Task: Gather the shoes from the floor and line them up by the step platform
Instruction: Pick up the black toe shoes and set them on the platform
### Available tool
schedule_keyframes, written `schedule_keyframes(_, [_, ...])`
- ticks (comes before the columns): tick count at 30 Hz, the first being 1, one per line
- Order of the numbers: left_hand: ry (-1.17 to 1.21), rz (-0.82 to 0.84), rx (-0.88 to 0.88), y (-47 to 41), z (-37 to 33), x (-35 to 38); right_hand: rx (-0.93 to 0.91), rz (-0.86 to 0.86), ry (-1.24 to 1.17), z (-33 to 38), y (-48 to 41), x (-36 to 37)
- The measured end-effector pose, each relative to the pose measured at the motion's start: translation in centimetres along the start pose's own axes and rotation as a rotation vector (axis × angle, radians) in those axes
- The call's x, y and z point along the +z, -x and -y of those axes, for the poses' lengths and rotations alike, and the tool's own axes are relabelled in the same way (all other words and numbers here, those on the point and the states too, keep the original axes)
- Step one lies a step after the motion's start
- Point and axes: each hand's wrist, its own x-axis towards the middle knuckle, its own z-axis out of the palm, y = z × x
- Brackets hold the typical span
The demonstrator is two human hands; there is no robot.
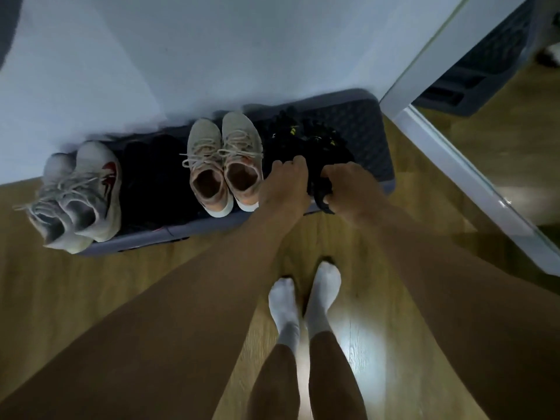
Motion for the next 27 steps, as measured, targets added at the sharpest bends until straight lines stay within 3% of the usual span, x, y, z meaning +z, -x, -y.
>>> schedule_keyframes(10, [-0.109,0.004,-0.089,-7.9,2.0,7.9,-0.002,-0.03,0.019,-4.7,-7.2,7.6])
schedule_keyframes(15, [-0.214,-0.027,-0.125,-8.4,1.9,10.1,0.019,0.047,0.007,-5.5,-8.2,8.9])
schedule_keyframes(21, [-0.299,0.164,-0.076,-9.8,1.5,11.3,0.11,0.208,-0.031,-5.1,-9.2,9.3])
schedule_keyframes(27, [-0.151,0.307,-0.023,-9.4,2.5,11.5,0.128,0.287,-0.01,-4.3,-8.9,9.2])
